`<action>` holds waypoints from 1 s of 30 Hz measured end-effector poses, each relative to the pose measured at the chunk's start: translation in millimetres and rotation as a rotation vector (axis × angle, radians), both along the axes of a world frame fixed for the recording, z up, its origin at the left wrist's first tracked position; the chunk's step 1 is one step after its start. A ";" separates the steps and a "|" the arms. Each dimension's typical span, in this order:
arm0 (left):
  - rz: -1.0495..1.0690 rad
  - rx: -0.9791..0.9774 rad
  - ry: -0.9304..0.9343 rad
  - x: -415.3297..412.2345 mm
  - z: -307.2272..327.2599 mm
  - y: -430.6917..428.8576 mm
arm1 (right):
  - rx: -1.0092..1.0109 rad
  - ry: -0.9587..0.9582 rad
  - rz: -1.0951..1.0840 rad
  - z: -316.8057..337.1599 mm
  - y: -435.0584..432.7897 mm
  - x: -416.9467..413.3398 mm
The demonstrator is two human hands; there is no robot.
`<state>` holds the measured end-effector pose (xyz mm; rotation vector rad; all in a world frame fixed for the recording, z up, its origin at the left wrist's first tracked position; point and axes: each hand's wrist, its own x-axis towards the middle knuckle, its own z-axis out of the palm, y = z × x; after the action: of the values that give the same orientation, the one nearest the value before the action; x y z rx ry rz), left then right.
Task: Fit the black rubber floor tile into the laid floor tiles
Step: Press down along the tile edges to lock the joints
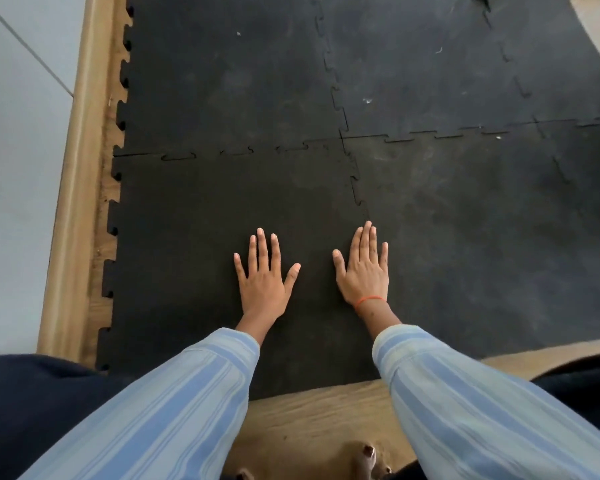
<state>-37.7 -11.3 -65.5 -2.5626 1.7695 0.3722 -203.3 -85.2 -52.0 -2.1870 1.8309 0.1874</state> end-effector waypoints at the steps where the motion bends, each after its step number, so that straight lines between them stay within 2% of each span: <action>1: 0.001 -0.005 0.000 -1.5 -0.2 2.8 | -0.027 0.000 -0.005 -0.7 11.8 -1.2; 11: 0.000 -0.041 -0.009 -4.6 -6.3 6.6 | 0.039 -0.074 -0.046 -6.1 21.7 -7.5; 18: 0.008 -0.064 0.000 -5.6 -5.1 6.1 | -0.149 -0.093 -0.184 -8.1 85.8 -22.5; 25: 0.007 -0.068 -0.013 -5.1 -7.5 7.9 | -0.140 -0.127 -0.169 -13.0 84.8 -23.1; 30: 0.017 -0.075 -0.024 -7.0 -7.9 6.5 | -0.134 -0.098 -0.274 -15.8 102.8 -37.4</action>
<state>-44.7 -4.8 -73.3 -2.6223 1.7879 0.2803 -240.7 17.6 -67.8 -1.9591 2.1140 -0.1006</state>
